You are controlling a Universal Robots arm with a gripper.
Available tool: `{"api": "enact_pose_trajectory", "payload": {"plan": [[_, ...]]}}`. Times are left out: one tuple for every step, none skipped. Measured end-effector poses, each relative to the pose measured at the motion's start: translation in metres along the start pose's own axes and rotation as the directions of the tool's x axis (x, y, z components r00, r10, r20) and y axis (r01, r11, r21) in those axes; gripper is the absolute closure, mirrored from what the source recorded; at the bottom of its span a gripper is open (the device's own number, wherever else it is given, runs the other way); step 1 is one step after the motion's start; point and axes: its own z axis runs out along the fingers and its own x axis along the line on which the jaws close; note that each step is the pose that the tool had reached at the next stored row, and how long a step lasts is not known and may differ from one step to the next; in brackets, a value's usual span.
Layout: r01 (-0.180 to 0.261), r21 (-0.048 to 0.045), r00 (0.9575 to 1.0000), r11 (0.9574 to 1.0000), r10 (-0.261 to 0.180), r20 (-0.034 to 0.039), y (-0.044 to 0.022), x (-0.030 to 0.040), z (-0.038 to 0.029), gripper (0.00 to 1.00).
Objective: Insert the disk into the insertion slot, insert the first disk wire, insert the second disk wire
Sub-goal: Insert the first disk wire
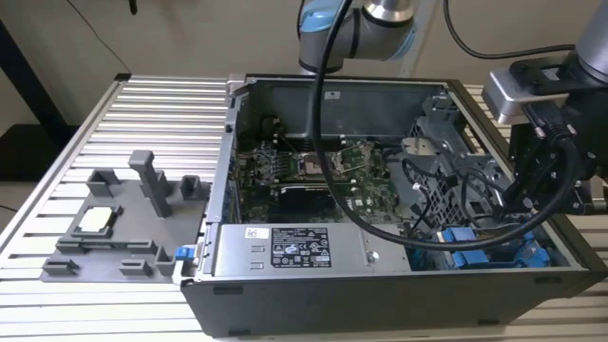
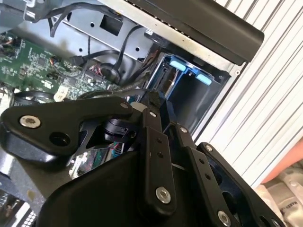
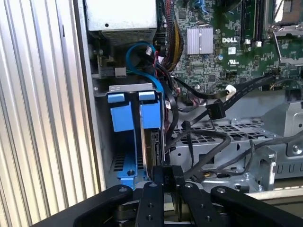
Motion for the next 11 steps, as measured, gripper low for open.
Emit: {"api": "enact_pose_trajectory", "payload": {"plan": [[-0.004, -0.0001, 1.0, 1.0, 0.004, 0.0004, 0.0001, 0.0, 0.0002, 0.81], [-0.007, -0.0014, 1.0, 1.0, 0.007, -0.0001, -0.0001, 0.0, 0.0003, 0.81], [-0.008, -0.0048, 1.0, 1.0, 0.008, -0.0006, -0.0008, 0.0, 0.0005, 0.81], [-0.009, -0.0094, 1.0, 0.9999, 0.009, -0.0011, -0.0019, 0.0, 0.0008, 0.81], [-0.01, -0.0136, 1.0, 0.9999, 0.01, -0.0016, -0.0031, -0.0002, 0.001, 0.81], [-0.01, -0.0178, 0.9999, 0.9998, 0.01, -0.0019, -0.0043, -0.0003, 0.0013, 0.81], [-0.011, -0.0225, 0.9999, 0.9997, 0.011, -0.0024, -0.0057, -0.0004, 0.0016, 0.81], [-0.011, -0.0275, 0.9999, 0.9996, 0.011, -0.0029, -0.007, -0.0004, 0.0019, 0.81], [-0.012, -0.0332, 0.9999, 0.9994, 0.012, -0.0036, -0.0084, -0.0005, 0.0022, 0.81], [-0.012, -0.0388, 0.9999, 0.9992, 0.012, -0.0043, -0.0098, -0.0006, 0.0025, 0.81], [-0.013, -0.0449, 0.9999, 0.9989, 0.013, -0.0051, -0.0111, -0.0007, 0.0029, 0.81]]}}
